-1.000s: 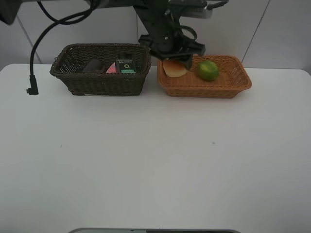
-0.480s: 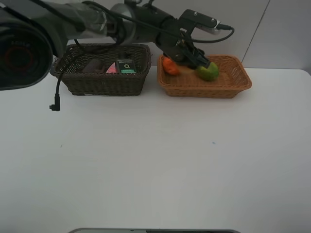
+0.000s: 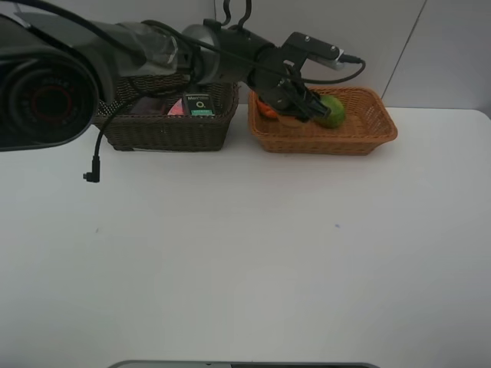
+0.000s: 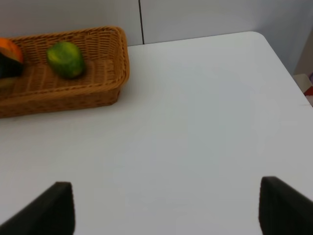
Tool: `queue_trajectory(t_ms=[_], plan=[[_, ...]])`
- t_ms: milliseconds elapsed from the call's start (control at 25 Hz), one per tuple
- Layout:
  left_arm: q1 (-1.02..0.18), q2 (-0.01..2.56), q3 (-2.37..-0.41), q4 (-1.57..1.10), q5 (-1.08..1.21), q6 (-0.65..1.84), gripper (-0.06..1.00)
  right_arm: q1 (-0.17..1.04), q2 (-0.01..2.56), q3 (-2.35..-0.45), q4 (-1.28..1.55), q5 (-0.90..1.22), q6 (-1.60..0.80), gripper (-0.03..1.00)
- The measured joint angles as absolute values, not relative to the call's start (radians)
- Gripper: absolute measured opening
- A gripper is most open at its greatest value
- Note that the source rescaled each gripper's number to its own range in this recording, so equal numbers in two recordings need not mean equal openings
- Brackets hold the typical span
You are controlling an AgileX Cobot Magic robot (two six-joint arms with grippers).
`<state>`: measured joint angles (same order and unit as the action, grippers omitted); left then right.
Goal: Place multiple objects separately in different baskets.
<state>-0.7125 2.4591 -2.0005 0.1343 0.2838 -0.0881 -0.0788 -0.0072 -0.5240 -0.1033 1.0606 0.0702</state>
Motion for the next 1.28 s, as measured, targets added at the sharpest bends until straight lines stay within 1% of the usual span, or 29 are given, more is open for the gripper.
queue_trajectory(t_ms=[80, 120, 160, 240, 280, 320, 360, 440, 640, 880, 960, 1040, 1280], plan=[[-0.713, 2.459, -2.001, 0.133, 0.284, -0.088, 0.00, -0.079, -0.007, -0.524, -0.103, 1.061, 0.070, 0.76], [-0.713, 2.459, -2.001, 0.133, 0.284, -0.088, 0.04, -0.079, -0.007, -0.524, -0.103, 1.061, 0.070, 0.76], [-0.713, 2.459, -2.001, 0.133, 0.284, -0.088, 0.18, -0.079, -0.007, -0.524, -0.103, 1.061, 0.070, 0.76], [-0.713, 2.459, -2.001, 0.133, 0.284, -0.088, 0.55, -0.079, -0.007, -0.524, -0.103, 1.061, 0.070, 0.76], [-0.713, 2.459, -2.001, 0.133, 0.287, -0.088, 0.77, -0.079, -0.007, -0.524, -0.103, 1.061, 0.070, 0.76], [-0.713, 2.459, -2.001, 0.133, 0.290, -0.088, 0.82, -0.079, -0.007, -0.524, -0.103, 1.061, 0.070, 0.76], [-0.713, 2.459, -2.001, 0.132, 0.295, -0.088, 0.85, -0.079, -0.007, -0.524, -0.103, 1.061, 0.070, 0.76], [-0.713, 2.456, -2.000, 0.132, 0.316, -0.088, 0.86, -0.079, -0.007, -0.524, -0.103, 1.061, 0.070, 0.76], [-0.711, 2.378, -1.998, 0.114, 0.426, -0.088, 0.85, -0.079, -0.007, -0.524, -0.103, 1.061, 0.070, 0.76], [-0.683, 2.232, -1.983, 0.086, 0.695, -0.146, 0.86, -0.079, -0.007, -0.524, -0.103, 1.061, 0.070, 0.76], [-0.661, 2.159, -1.930, 0.085, 0.732, -0.182, 0.87, -0.079, -0.007, -0.524, -0.103, 1.061, 0.070, 0.76], [-0.634, 2.067, -1.834, 0.085, 0.739, -0.211, 0.87, -0.079, -0.007, -0.524, -0.103, 1.061, 0.070, 0.76], [-0.536, 1.704, -1.452, 0.093, 0.737, -0.229, 0.87, -0.079, -0.007, -0.524, -0.103, 1.061, 0.070, 0.76]])
